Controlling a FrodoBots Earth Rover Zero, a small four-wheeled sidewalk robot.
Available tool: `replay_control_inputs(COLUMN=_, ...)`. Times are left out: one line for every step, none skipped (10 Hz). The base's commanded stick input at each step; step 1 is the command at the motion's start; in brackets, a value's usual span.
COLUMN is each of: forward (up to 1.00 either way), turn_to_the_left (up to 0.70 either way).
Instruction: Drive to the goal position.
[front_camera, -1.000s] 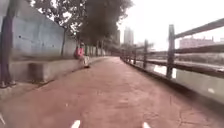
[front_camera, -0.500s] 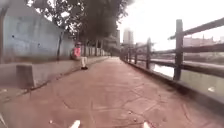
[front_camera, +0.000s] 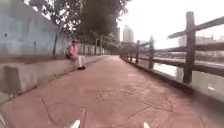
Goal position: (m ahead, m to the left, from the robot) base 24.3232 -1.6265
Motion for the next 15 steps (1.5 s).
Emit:
replay_control_inputs(forward=0.7, turn_to_the_left=0.0)
replay_control_inputs(forward=0.7, turn_to_the_left=0.0)
replay_control_inputs(forward=0.7, turn_to_the_left=0.0)
replay_control_inputs(forward=0.7, turn_to_the_left=0.0)
replay_control_inputs(forward=0.7, turn_to_the_left=0.0)
replay_control_inputs(forward=0.7, turn_to_the_left=0.0)
replay_control_inputs(forward=0.7, turn_to_the_left=0.0)
replay_control_inputs(forward=0.7, turn_to_the_left=0.0)
replay_control_inputs(forward=0.7, turn_to_the_left=0.0)
replay_control_inputs(forward=0.7, turn_to_the_left=0.03)
replay_control_inputs(forward=0.7, turn_to_the_left=0.28)
replay_control_inputs(forward=0.7, turn_to_the_left=0.34)
replay_control_inputs(forward=0.7, turn_to_the_left=0.08)
replay_control_inputs(forward=0.7, turn_to_the_left=0.0)
replay_control_inputs(forward=0.7, turn_to_the_left=0.0)
